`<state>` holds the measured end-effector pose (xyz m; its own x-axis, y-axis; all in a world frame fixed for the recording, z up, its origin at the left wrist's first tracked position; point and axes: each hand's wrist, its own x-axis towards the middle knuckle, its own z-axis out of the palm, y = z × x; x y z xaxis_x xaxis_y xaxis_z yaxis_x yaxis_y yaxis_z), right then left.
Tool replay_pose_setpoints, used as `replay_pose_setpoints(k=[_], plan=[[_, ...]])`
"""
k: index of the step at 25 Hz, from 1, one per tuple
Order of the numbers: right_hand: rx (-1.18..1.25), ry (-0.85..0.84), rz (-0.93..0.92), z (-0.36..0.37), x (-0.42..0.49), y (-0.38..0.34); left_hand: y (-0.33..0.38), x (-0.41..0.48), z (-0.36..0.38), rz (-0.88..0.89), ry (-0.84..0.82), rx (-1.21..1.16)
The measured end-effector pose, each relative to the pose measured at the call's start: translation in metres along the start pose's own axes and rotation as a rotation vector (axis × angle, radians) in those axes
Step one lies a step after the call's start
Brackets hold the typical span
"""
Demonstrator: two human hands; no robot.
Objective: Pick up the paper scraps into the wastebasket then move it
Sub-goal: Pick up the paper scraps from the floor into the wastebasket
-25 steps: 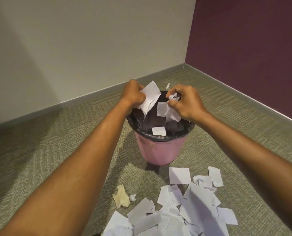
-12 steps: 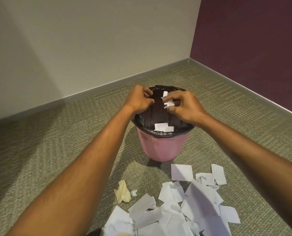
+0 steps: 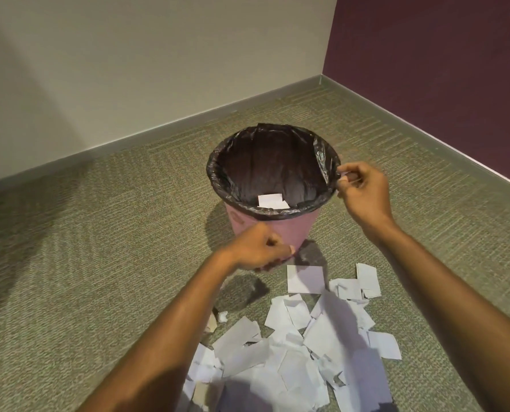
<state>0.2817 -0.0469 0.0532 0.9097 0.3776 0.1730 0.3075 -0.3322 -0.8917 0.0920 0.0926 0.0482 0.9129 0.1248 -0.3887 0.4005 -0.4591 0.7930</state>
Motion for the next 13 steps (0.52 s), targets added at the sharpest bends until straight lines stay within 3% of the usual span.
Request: replay_pose_setpoints(k=[5,10,13], plan=[[-0.194,-0.115,0.31,-0.015,-0.044,0.109,-0.065,0.02,0.064,-0.09,-0.106,0.112],[-0.645,-0.818,0.42,-0.012,-0.089,0.162,-0.098,0.037,0.136,-0.243,-0.107,0.48],[-0.979,-0.958,0.315,-0.002,-0.113,0.173,-0.111,0.044,0.171,-0.263,-0.115,0.688]])
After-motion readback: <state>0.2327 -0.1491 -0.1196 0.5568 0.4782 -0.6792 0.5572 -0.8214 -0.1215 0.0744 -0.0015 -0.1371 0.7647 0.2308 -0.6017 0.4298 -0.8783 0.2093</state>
